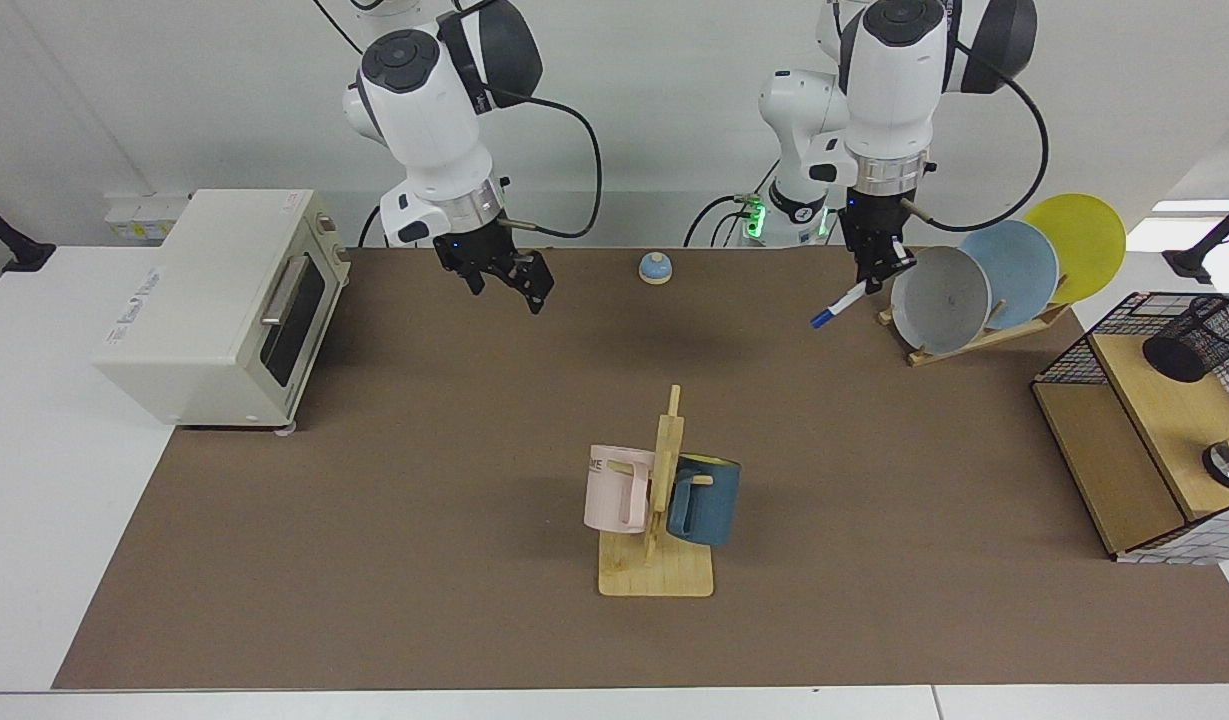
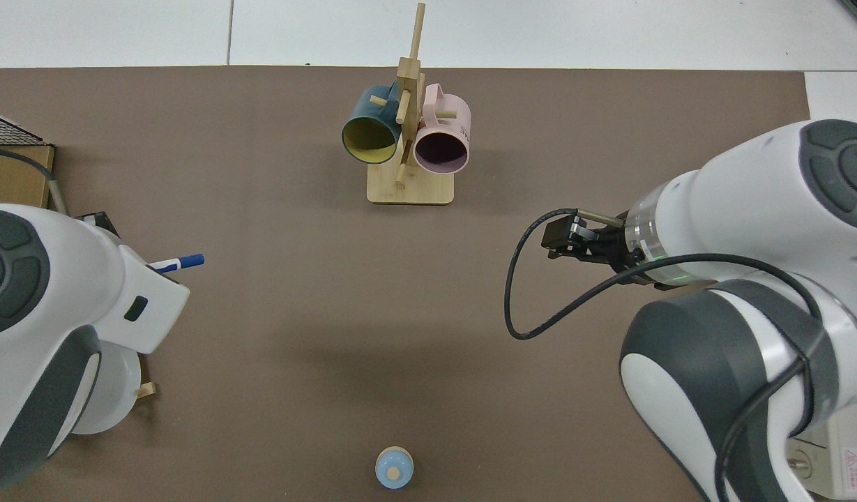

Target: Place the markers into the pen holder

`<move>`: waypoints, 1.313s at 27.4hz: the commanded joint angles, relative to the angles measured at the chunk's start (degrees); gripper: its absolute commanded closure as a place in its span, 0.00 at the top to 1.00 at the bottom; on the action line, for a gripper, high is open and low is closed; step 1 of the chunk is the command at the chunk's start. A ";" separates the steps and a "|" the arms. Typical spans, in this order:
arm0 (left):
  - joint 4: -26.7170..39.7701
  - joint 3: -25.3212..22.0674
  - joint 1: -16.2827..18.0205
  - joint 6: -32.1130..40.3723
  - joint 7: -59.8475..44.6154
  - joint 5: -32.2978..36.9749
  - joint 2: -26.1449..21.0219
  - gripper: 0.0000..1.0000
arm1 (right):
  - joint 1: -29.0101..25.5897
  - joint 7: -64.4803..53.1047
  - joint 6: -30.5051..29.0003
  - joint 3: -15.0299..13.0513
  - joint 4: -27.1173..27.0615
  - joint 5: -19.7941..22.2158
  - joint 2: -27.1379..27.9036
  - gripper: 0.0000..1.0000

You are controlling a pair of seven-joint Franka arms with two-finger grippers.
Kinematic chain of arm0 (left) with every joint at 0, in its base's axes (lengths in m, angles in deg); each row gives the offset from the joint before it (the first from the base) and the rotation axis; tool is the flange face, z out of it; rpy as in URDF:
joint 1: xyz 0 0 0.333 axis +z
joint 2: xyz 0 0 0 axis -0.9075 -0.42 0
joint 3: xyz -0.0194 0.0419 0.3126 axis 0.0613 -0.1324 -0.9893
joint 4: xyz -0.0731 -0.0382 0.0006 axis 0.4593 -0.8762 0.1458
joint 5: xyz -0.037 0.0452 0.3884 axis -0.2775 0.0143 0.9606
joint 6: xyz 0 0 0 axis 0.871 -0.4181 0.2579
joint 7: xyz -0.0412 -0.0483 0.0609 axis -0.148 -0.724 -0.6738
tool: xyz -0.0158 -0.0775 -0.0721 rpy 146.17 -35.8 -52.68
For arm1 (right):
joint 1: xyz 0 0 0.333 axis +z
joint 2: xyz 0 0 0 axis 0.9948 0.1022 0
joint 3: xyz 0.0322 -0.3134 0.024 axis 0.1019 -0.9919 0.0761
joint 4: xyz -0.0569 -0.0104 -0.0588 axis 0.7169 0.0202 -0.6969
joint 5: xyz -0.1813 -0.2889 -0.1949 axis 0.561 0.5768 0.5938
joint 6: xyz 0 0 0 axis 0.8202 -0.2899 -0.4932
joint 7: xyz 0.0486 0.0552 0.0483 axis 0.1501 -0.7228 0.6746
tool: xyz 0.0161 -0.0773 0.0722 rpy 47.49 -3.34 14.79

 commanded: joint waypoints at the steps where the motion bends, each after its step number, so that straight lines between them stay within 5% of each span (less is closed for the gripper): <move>1: -1.50 0.33 2.04 -0.86 3.27 7.45 -0.13 0.00 | -2.70 -9.39 0.66 0.84 1.73 2.30 -2.70 1.00; 19: -11.88 0.33 12.94 -10.79 17.15 30.40 -4.70 0.00 | -6.93 -21.79 0.66 0.84 -1.44 6.96 -1.91 1.00; 36: -19.26 0.33 21.73 -13.96 34.82 35.94 -10.24 0.00 | -9.74 -25.05 10.23 0.84 -12.33 7.31 3.63 1.00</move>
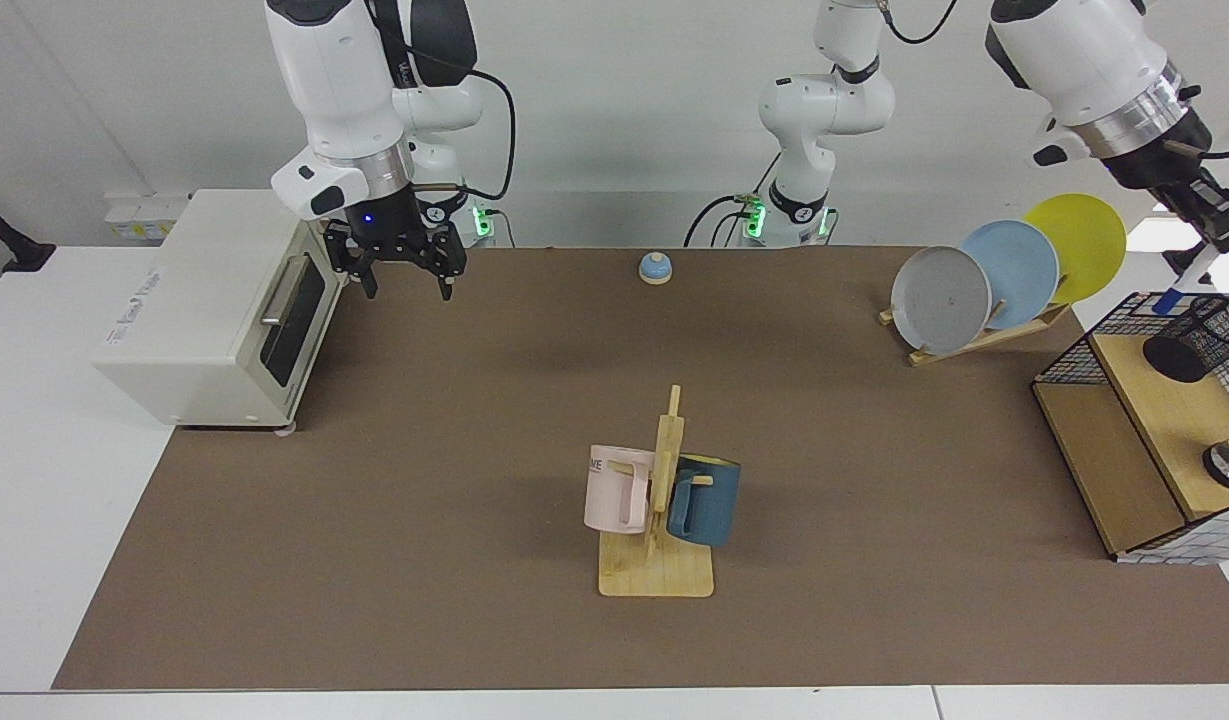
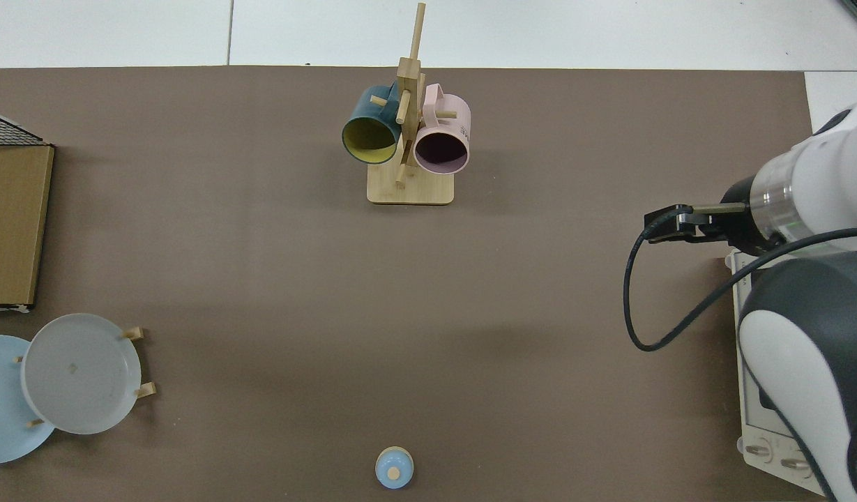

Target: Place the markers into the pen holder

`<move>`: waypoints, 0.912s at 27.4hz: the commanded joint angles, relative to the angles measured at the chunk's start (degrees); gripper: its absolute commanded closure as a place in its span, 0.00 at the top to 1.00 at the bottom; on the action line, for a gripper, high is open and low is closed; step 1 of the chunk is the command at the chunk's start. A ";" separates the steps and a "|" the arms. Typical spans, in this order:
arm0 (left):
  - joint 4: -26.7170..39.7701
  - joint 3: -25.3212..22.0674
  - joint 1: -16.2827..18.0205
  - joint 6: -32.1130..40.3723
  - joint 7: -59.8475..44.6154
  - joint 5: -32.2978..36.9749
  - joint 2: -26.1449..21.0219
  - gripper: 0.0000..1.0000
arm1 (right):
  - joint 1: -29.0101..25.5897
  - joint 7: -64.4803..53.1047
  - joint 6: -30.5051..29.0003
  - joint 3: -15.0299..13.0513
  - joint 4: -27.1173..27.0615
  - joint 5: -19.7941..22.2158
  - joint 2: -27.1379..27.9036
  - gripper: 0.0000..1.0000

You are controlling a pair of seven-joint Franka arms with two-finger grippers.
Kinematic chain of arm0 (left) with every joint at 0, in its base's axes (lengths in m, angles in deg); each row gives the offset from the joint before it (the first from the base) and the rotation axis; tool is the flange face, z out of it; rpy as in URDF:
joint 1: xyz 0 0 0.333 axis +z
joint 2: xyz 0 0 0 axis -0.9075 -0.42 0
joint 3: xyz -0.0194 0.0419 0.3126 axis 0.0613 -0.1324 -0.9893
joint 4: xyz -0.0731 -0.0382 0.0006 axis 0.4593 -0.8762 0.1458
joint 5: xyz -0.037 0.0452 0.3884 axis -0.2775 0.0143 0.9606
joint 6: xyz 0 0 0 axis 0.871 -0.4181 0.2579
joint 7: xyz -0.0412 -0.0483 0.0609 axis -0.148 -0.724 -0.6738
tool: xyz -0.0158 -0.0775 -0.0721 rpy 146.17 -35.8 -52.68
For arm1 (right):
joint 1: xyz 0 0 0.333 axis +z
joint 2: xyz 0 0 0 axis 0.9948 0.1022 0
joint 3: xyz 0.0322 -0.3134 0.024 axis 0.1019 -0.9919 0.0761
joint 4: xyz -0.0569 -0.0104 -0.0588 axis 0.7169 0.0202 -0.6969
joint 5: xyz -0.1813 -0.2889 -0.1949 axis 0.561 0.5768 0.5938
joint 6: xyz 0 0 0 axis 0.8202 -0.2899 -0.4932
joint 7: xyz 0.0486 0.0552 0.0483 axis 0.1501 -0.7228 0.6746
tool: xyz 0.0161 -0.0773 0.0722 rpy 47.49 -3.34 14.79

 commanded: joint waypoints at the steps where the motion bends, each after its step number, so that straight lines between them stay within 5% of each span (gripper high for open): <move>1: -4.85 0.55 2.15 -0.75 5.47 1.53 -3.94 0.00 | -1.76 -2.10 4.70 0.85 -6.43 0.58 3.82 1.00; 11: -4.07 0.64 9.18 -4.44 8.72 2.59 -6.23 0.00 | -1.76 -4.47 8.57 0.76 -11.00 0.58 5.75 1.00; 25: -3.19 0.55 13.40 -5.93 11.10 3.82 -10.27 0.00 | -1.32 -4.73 6.73 0.93 -8.98 -0.74 4.70 1.00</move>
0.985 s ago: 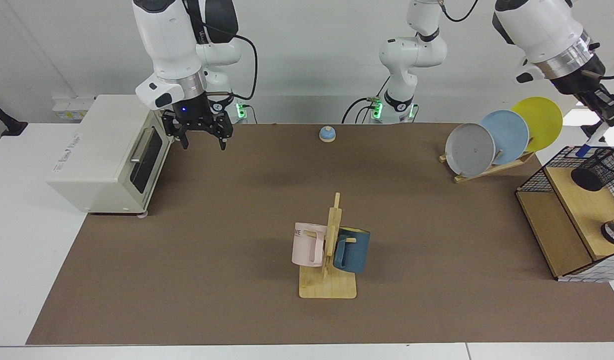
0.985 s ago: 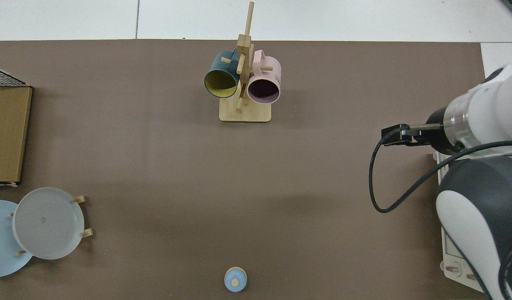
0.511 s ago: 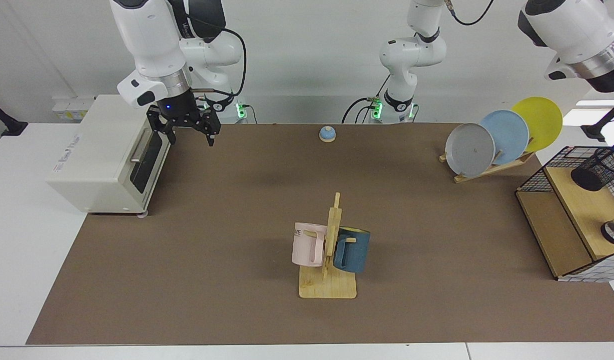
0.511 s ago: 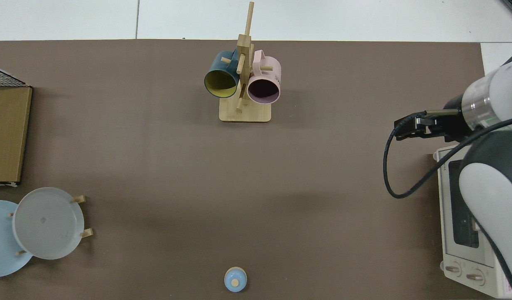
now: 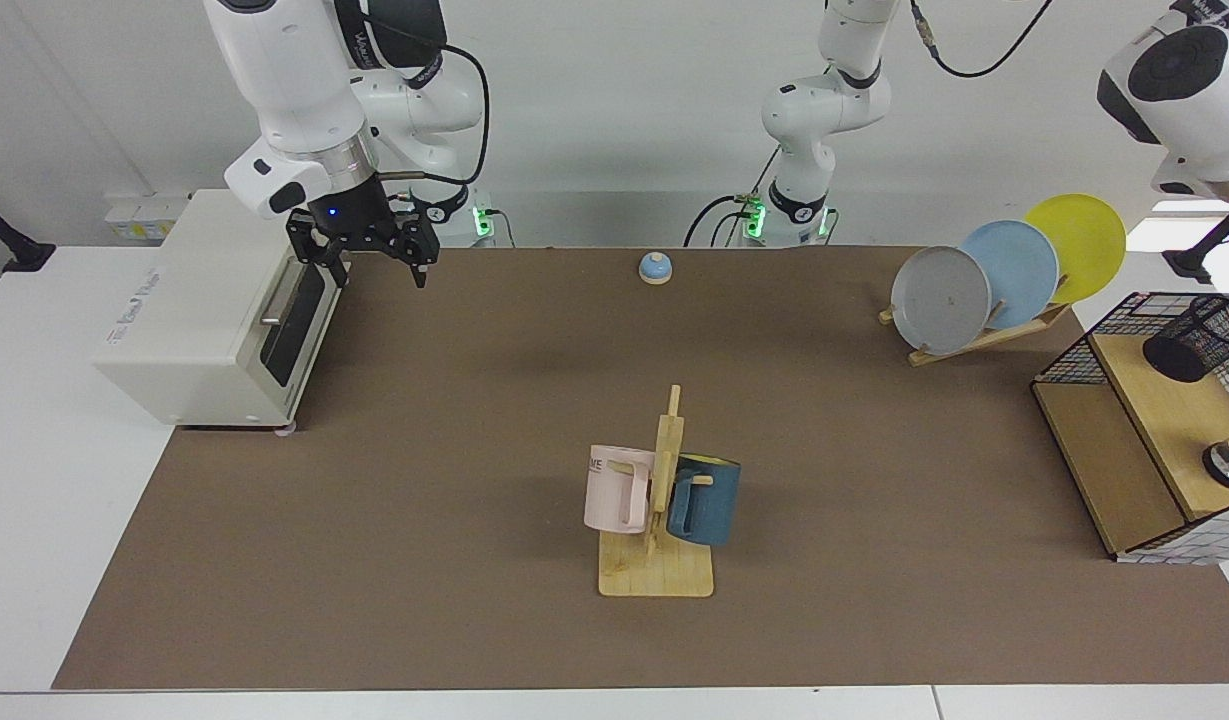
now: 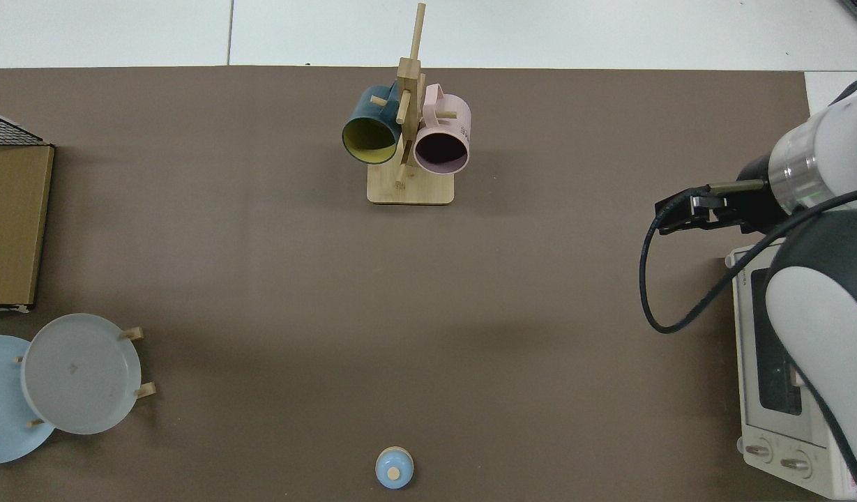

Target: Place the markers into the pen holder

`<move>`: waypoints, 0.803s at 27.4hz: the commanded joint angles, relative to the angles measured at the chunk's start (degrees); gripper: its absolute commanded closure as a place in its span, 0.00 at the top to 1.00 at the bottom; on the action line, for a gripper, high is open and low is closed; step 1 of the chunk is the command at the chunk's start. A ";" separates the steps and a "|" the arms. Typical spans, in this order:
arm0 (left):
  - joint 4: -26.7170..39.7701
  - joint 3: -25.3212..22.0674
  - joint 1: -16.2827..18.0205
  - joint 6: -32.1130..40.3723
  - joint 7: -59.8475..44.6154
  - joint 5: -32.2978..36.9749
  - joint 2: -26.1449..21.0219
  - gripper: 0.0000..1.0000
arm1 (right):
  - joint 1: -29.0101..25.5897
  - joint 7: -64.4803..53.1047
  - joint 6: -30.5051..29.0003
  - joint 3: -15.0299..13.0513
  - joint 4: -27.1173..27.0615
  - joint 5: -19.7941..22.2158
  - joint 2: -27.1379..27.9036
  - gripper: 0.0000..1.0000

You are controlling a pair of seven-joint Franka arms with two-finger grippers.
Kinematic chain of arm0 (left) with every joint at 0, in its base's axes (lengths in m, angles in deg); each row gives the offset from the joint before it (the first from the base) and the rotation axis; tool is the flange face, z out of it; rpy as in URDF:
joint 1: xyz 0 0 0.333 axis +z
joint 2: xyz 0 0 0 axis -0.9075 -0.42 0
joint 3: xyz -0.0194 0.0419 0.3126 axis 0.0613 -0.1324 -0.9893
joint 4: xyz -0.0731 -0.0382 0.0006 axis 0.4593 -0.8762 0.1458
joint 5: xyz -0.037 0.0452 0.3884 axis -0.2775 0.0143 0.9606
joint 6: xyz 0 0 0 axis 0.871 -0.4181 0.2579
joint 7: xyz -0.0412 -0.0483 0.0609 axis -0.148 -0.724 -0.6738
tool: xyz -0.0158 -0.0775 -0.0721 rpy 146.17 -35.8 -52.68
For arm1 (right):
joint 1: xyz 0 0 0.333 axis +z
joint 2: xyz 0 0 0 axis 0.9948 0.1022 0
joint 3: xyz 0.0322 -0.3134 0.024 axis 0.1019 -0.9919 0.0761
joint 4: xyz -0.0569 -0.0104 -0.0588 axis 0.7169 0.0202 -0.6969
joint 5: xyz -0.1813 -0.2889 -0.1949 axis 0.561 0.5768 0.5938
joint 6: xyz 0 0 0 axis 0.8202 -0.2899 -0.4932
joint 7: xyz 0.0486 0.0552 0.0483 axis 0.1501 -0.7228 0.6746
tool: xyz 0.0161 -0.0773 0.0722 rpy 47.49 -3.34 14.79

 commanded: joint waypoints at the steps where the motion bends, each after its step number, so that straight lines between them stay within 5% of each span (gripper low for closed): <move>1: -0.63 0.55 3.16 -2.21 0.68 1.42 -2.29 0.00 | -0.56 -1.53 0.12 0.37 -0.26 -0.55 0.18 1.00; 22: 0.96 0.64 6.58 -3.35 0.50 2.30 -5.28 0.00 | -0.56 -1.27 0.03 0.28 -0.26 -0.55 0.18 1.00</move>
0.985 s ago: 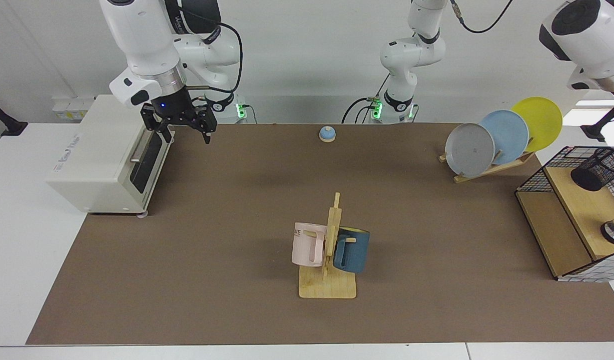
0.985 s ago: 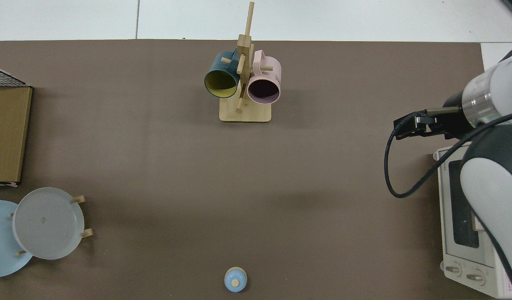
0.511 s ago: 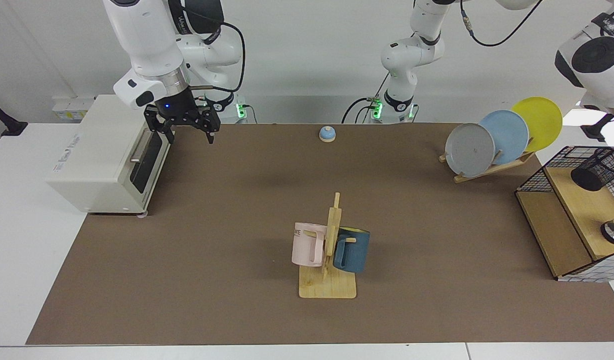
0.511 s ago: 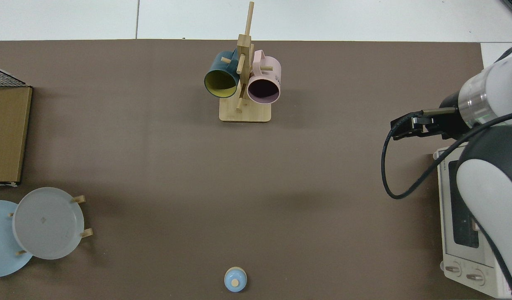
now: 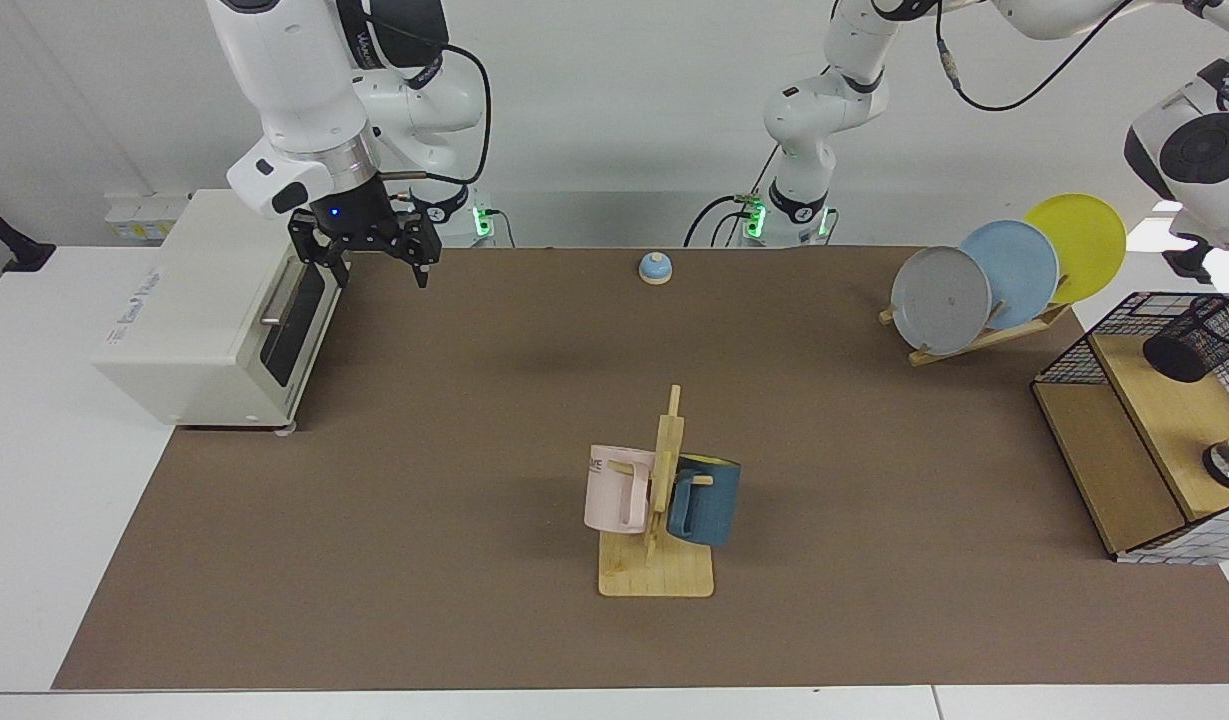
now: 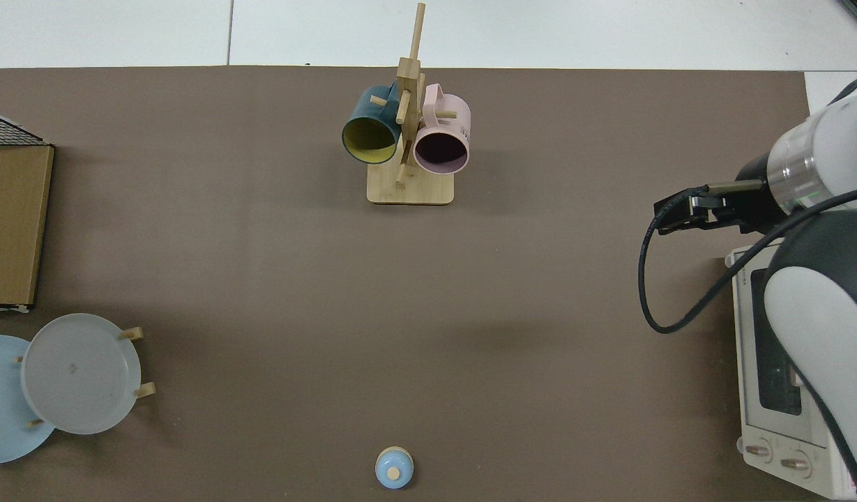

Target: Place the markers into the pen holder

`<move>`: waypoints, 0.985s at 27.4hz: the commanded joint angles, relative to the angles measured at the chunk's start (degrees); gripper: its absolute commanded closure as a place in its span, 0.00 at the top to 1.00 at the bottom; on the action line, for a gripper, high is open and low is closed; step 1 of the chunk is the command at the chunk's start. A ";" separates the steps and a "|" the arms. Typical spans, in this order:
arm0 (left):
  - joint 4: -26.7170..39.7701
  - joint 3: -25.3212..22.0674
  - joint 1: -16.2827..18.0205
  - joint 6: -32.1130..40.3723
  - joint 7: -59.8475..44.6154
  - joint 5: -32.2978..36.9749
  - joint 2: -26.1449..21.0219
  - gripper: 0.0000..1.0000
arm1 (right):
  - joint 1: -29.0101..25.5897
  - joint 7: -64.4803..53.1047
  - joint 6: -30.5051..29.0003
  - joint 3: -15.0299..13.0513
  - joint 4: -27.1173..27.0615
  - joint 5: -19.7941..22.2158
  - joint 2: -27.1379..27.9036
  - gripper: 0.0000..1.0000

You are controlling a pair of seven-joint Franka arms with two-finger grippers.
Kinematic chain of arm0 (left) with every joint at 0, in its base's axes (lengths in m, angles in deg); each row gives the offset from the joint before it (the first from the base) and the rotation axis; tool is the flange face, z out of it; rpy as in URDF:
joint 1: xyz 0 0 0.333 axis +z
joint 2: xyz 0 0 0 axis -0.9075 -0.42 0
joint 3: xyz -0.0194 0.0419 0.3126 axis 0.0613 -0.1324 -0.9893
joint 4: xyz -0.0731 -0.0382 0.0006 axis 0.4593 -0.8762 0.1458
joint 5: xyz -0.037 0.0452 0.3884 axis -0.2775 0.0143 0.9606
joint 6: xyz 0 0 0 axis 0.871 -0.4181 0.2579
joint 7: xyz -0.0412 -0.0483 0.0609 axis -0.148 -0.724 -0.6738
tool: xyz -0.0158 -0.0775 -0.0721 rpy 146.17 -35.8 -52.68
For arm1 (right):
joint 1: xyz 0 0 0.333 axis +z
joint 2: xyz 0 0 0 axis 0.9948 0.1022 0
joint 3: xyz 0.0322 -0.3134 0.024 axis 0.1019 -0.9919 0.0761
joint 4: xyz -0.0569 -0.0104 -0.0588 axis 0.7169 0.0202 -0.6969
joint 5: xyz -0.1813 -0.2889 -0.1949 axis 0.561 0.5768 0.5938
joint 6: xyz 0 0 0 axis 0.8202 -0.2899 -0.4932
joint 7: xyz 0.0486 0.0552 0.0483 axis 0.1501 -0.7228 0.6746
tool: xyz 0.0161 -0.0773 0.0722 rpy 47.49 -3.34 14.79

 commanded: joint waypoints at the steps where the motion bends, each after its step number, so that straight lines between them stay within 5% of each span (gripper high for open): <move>1: 1.11 0.51 0.75 -0.59 0.28 0.10 0.52 0.00 | -0.56 -1.27 0.04 0.24 -0.26 -0.54 0.16 1.00; 27: 4.10 0.42 0.92 -0.06 0.63 -1.92 2.01 0.00 | -0.56 -1.27 0.04 0.24 -0.35 -0.54 0.16 1.00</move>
